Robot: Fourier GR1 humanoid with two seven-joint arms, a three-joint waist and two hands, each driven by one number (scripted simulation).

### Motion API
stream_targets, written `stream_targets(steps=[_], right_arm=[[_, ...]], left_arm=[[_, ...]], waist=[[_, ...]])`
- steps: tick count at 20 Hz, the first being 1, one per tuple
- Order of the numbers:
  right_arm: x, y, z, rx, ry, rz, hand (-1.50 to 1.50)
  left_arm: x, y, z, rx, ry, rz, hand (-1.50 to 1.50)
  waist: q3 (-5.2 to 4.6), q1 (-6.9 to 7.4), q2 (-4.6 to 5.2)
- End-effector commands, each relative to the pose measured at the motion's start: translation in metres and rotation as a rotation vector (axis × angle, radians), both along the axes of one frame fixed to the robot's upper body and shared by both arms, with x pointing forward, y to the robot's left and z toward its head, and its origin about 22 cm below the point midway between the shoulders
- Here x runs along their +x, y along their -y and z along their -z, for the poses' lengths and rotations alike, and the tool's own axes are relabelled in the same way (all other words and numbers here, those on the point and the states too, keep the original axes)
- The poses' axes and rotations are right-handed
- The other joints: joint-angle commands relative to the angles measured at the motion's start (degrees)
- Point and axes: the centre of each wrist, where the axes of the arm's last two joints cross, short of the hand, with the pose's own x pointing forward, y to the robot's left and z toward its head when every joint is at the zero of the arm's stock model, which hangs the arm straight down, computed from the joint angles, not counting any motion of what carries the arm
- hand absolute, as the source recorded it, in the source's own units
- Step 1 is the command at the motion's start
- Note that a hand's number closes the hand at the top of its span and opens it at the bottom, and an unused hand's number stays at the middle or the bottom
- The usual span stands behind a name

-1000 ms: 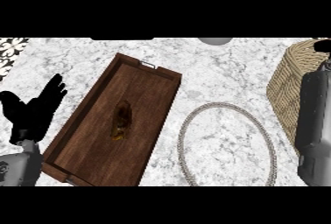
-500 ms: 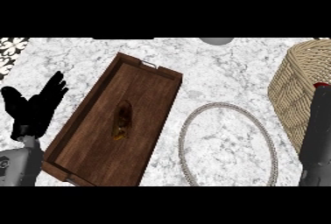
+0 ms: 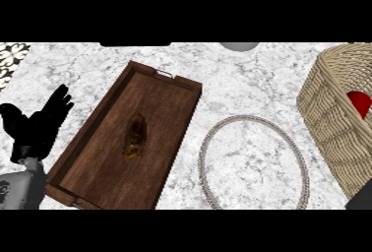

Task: Pick the can from the placemat and place it in the basket

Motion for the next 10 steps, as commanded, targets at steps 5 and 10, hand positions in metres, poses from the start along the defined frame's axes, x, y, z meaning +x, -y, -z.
stream_targets(steps=[5,10], right_arm=[[-0.11,-0.021,0.0,0.14,0.015,-0.059,-1.5],[-0.173,-0.034,0.003,0.178,0.026,-0.11,-1.5]], left_arm=[[-0.004,0.001,-0.002,-0.003,-0.008,-0.005,0.0],[-0.009,0.009,0.013,0.003,0.001,-0.014,0.0]], waist=[[0.01,-0.24,-0.2],[0.05,-0.77,0.01]])
